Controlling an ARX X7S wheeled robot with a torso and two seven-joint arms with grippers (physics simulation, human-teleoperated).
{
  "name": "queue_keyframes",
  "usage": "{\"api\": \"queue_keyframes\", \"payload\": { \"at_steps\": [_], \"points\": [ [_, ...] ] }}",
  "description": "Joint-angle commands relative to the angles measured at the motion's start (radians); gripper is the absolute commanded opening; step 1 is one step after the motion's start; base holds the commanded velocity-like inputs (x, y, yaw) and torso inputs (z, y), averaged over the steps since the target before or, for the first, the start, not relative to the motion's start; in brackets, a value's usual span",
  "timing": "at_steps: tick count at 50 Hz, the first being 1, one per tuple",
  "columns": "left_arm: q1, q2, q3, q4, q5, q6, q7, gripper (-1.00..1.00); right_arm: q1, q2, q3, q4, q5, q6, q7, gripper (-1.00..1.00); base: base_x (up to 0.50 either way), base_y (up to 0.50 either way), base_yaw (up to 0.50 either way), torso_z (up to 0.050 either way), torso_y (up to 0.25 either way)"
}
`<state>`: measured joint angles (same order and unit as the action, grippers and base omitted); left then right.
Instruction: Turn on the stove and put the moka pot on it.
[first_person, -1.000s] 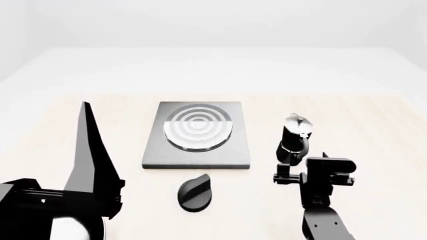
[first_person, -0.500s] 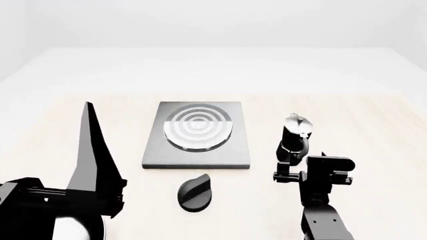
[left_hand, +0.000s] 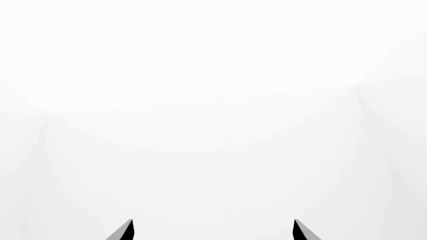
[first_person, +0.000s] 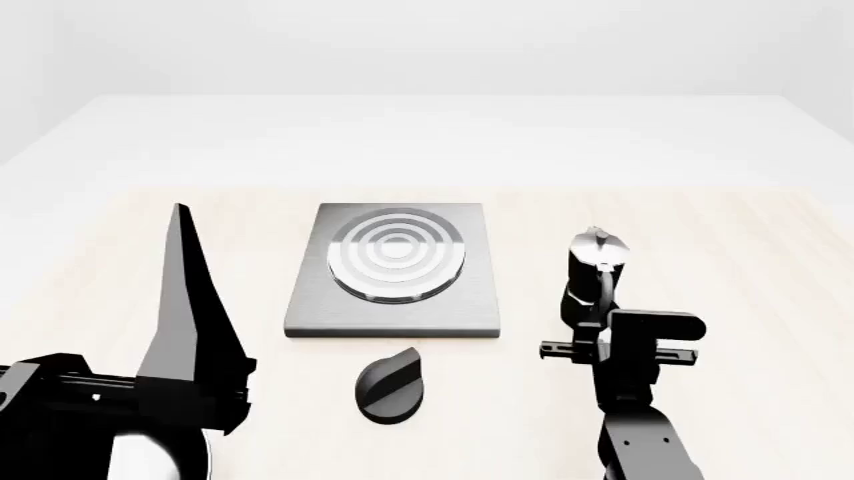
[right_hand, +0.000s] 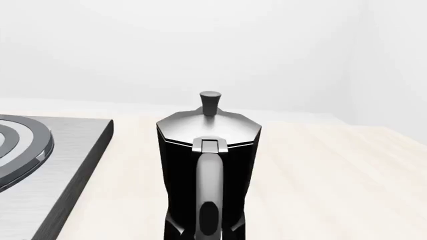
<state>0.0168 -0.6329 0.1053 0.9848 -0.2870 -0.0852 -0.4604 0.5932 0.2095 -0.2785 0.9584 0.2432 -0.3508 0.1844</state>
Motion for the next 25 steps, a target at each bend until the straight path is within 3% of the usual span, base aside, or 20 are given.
{"api": "queue_keyframes", "payload": {
  "at_steps": [1,25],
  "points": [
    [0.0,-0.002,0.006,-0.001,0.001,0.001,-0.005,1.0,-0.046,0.021,-0.002,-0.134,-0.013,0.03,0.025,-1.0,0.0,0.0,0.0,0.0,0.0],
    [0.006,-0.006,0.009,-0.008,0.003,0.016,-0.014,1.0,0.139,-0.012,-0.026,-0.168,-0.031,0.09,0.033,-1.0,0.0,0.0,0.0,0.0,0.001]
  ]
}}
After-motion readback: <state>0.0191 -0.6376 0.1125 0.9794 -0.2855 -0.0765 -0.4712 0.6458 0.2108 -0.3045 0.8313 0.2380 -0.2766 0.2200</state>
